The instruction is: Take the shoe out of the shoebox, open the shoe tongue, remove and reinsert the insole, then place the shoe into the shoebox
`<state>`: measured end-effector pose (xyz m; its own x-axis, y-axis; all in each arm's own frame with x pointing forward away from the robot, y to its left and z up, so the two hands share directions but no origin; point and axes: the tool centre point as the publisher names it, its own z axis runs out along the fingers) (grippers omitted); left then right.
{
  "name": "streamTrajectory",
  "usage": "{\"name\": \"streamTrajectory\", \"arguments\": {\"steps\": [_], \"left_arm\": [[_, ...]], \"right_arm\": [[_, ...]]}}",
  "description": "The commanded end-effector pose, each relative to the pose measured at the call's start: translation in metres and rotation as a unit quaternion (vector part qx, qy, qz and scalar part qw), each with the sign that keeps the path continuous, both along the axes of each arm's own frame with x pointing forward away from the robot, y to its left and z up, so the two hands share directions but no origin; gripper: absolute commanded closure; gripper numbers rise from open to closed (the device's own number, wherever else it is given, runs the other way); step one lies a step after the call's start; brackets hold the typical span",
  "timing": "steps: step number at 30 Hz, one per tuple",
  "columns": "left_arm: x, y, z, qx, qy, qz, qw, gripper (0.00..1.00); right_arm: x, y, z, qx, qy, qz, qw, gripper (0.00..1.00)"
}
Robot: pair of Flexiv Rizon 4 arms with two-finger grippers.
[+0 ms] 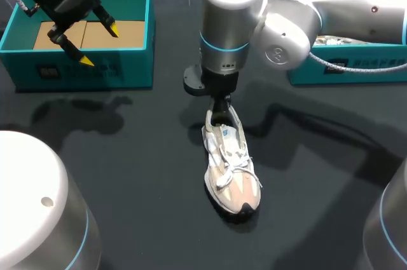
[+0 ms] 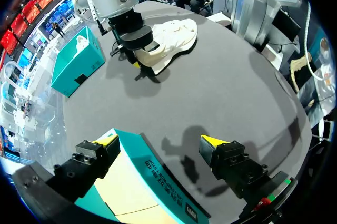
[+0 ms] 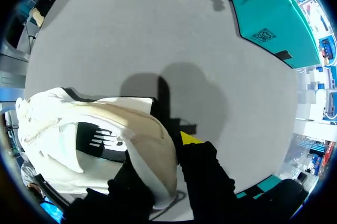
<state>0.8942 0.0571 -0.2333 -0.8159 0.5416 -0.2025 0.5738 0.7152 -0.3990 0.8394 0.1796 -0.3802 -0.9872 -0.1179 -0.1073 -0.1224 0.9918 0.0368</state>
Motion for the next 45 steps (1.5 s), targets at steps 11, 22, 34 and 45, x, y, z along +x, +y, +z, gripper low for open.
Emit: {"name": "streamTrajectory", "arguments": {"steps": [11,22,34,45], "left_arm": [[0.0,0.0,0.0,0.001,0.0,-0.001,1.0,0.0],[0.0,0.0,0.0,0.001,0.0,-0.001,1.0,0.0],[0.0,0.0,0.0,0.001,0.0,-0.001,1.0,0.0],[0.0,0.0,0.0,0.001,0.0,-0.001,1.0,0.0]], "right_arm": [[0.002,-0.026,0.096,-0.027,-0.044,-0.001,0.999,1.0],[0.043,-0.071,0.185,-0.014,-0.069,-0.005,0.997,1.0],[0.055,-0.079,0.193,-0.034,-0.063,-0.016,0.997,1.0],[0.077,-0.095,0.212,-0.057,-0.081,-0.023,0.995,1.0]]}}
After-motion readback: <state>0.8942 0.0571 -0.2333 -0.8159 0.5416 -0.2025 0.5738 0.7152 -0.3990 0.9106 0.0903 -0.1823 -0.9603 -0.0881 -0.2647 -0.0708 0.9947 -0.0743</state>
